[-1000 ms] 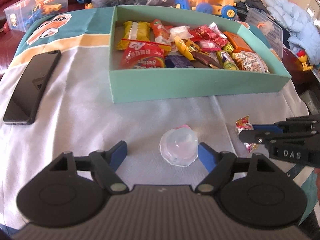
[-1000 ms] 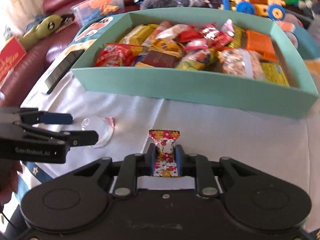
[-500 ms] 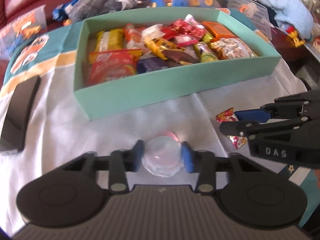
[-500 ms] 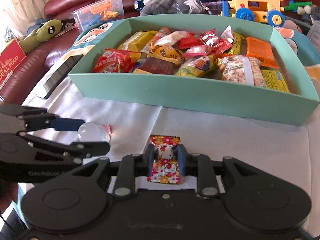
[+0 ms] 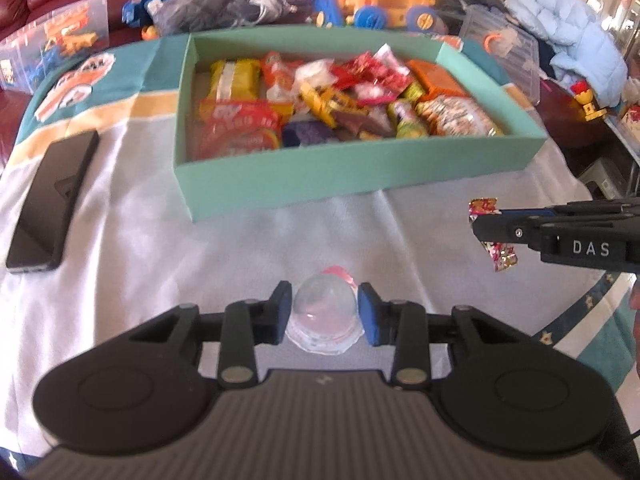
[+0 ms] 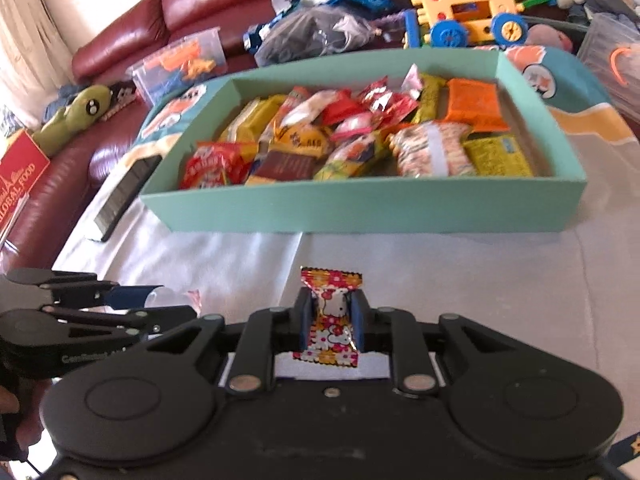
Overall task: Organize snacks
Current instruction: 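Carry both held snacks over the teal tray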
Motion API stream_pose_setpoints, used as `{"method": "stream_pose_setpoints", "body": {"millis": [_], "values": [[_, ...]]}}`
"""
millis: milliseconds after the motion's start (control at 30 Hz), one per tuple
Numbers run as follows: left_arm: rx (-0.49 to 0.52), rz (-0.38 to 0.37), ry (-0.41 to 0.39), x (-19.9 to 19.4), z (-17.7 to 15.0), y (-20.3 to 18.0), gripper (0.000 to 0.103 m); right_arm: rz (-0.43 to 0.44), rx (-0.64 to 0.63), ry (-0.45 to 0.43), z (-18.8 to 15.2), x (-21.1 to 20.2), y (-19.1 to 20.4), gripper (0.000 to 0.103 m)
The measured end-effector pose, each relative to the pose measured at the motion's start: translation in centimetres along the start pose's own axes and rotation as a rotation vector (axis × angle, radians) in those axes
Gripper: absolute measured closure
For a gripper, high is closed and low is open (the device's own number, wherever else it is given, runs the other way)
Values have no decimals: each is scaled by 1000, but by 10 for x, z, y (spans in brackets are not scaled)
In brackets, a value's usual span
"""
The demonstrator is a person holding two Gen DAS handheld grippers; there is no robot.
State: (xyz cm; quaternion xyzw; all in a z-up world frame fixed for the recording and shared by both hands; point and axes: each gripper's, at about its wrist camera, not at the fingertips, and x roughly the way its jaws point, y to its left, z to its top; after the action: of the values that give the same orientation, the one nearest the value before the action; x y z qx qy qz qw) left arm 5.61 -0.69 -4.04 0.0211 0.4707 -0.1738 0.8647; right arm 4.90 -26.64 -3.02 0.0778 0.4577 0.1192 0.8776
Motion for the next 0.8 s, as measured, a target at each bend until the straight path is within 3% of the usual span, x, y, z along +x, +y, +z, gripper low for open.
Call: {"method": "stream_pose_setpoints", "body": {"millis": [367,800], "values": [[22,-64,-117,-38,52,-16,68,-1,65,-141,32,-46,-24,84],[47,-93,-142,-3,133,-37,68,-44,138,-224,92,-43,-72,84]]}}
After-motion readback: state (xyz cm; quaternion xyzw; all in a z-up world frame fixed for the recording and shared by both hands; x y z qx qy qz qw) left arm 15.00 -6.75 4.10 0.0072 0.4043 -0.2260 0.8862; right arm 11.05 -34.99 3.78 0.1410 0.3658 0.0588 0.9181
